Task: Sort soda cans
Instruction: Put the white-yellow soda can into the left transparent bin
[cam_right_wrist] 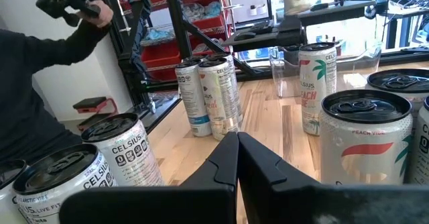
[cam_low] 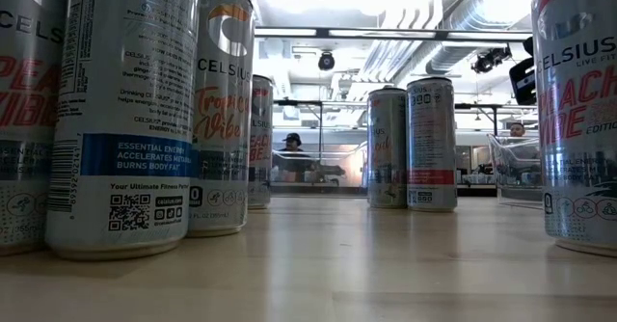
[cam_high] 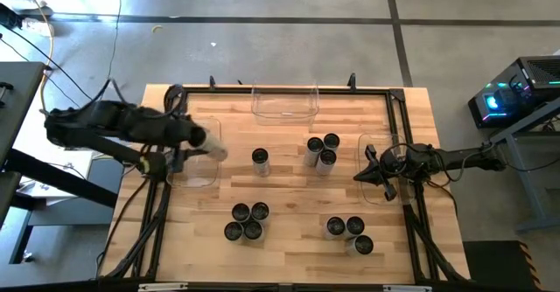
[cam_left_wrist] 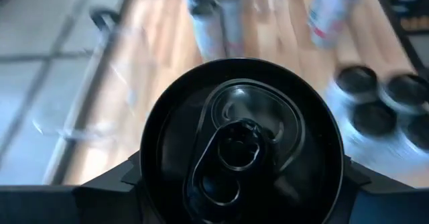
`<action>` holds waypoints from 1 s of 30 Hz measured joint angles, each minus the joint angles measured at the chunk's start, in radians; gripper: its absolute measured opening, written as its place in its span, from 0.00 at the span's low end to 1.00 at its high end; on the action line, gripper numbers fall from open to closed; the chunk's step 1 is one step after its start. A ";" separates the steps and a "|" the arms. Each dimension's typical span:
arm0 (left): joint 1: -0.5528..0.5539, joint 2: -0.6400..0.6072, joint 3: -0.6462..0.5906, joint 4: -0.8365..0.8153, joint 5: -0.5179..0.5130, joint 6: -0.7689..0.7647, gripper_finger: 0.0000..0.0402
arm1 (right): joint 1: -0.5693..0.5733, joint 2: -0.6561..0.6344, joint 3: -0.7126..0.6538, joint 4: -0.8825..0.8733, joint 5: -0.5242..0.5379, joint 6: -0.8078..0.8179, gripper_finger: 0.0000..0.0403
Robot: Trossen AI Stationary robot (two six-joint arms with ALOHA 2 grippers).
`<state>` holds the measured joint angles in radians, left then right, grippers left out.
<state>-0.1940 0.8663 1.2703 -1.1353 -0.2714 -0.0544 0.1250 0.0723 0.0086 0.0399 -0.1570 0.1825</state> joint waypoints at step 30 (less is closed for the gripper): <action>-0.183 -0.149 -0.554 0.080 -0.106 -0.404 0.63 | 0.000 0.000 0.000 0.000 0.000 0.000 0.00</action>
<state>-0.3770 0.7176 0.7161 -1.0552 -0.3772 -0.4581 0.1249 0.0723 0.0084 0.0401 -0.1568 0.1822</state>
